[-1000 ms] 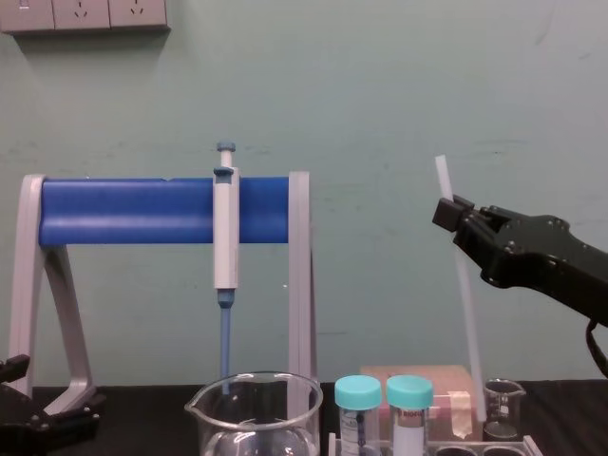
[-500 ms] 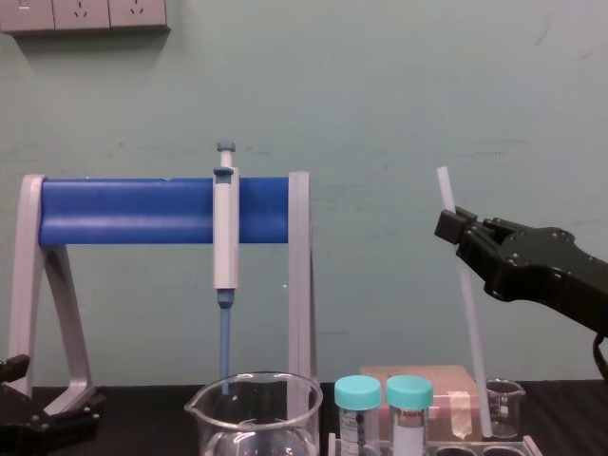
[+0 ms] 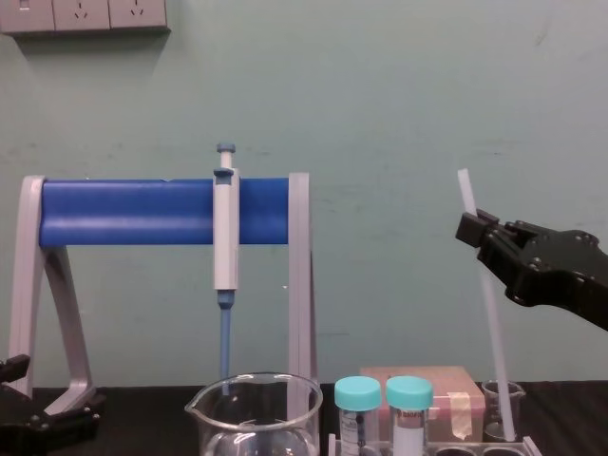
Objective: Pick up the stirring rod with one hand, then place it down.
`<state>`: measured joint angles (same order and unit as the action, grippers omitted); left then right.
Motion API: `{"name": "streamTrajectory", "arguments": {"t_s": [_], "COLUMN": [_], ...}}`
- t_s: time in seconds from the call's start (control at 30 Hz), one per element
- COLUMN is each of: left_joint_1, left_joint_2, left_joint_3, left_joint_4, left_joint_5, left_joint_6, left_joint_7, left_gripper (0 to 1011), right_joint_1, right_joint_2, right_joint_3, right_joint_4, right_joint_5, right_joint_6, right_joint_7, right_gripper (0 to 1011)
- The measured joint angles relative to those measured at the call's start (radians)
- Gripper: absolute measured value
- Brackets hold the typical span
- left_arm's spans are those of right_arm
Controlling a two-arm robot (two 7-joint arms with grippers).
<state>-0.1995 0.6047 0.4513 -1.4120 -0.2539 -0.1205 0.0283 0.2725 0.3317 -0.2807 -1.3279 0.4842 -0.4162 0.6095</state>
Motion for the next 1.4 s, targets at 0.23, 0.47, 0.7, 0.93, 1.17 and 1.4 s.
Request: {"name": "streamTrajectory", "arguments": {"t_s": [0.23,0.47,0.7,0.93,1.17,1.4], "left_joint_1": [0.000,0.000,0.000,0.000,0.000,0.000], "left_joint_2": [0.000,0.000,0.000,0.000,0.000,0.000], "left_joint_3": [0.000,0.000,0.000,0.000,0.000,0.000], "left_joint_4": [0.000,0.000,0.000,0.000,0.000,0.000], "left_joint_5": [0.000,0.000,0.000,0.000,0.000,0.000], "left_joint_6": [0.000,0.000,0.000,0.000,0.000,0.000], "left_joint_7": [0.000,0.000,0.000,0.000,0.000,0.000], "left_gripper": [1000,1000,1001,1000,1000,1000], "right_joint_1": [0.000,0.005,0.016,0.027,0.038,0.050], "right_joint_2": [0.002,0.001,-0.004,-0.008,-0.014,-0.020], "right_joint_3": [0.013,0.021,0.023,0.020,0.015,0.009], "right_joint_4": [0.017,0.035,0.065,0.080,0.095,0.118], "right_joint_5": [-0.004,-0.002,0.012,0.020,0.026,0.033], "right_joint_6": [-0.009,-0.014,-0.021,-0.024,-0.025,-0.021], "right_joint_7": [-0.003,0.000,0.026,0.041,0.049,0.059], "right_gripper": [69,69,70,69,69,69]}}
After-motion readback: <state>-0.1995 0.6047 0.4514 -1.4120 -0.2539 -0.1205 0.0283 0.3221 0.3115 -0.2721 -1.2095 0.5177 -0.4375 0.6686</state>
